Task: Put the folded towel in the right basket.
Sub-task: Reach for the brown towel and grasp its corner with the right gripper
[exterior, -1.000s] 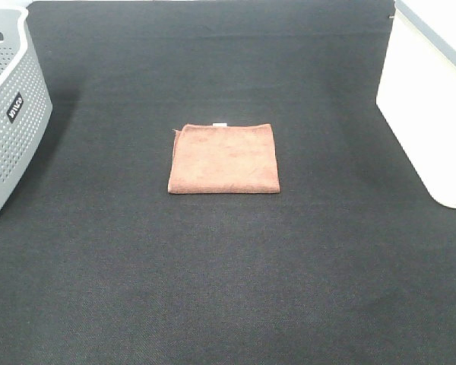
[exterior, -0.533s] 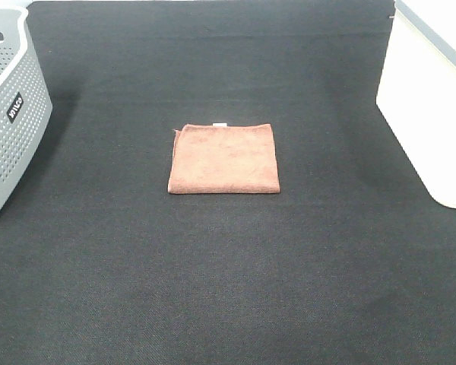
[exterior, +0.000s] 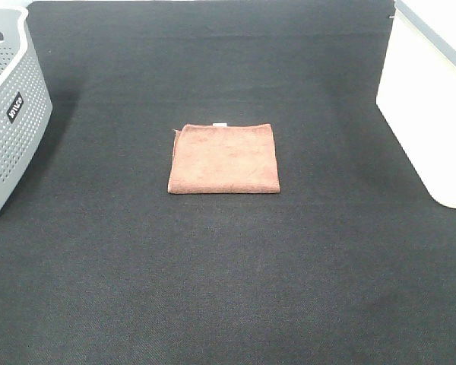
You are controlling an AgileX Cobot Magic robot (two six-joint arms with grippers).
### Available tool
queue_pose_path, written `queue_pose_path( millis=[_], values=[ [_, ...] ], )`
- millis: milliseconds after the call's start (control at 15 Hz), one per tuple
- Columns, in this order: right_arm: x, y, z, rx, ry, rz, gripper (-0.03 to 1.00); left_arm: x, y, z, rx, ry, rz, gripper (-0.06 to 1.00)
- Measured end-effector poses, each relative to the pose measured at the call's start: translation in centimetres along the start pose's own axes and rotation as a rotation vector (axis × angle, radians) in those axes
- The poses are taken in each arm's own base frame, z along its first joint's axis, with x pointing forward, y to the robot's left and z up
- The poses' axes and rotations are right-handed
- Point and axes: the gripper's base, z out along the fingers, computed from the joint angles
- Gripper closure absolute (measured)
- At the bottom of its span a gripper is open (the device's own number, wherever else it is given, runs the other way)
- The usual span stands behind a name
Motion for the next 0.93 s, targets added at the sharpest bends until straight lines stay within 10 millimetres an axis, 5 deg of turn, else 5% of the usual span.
queue_pose_path(
  millis=[933],
  values=[
    [0.0,0.0,0.0,0.0,0.0,0.0,0.19,0.0,0.0,0.0,0.0,0.0,0.0,0.07]
  ],
)
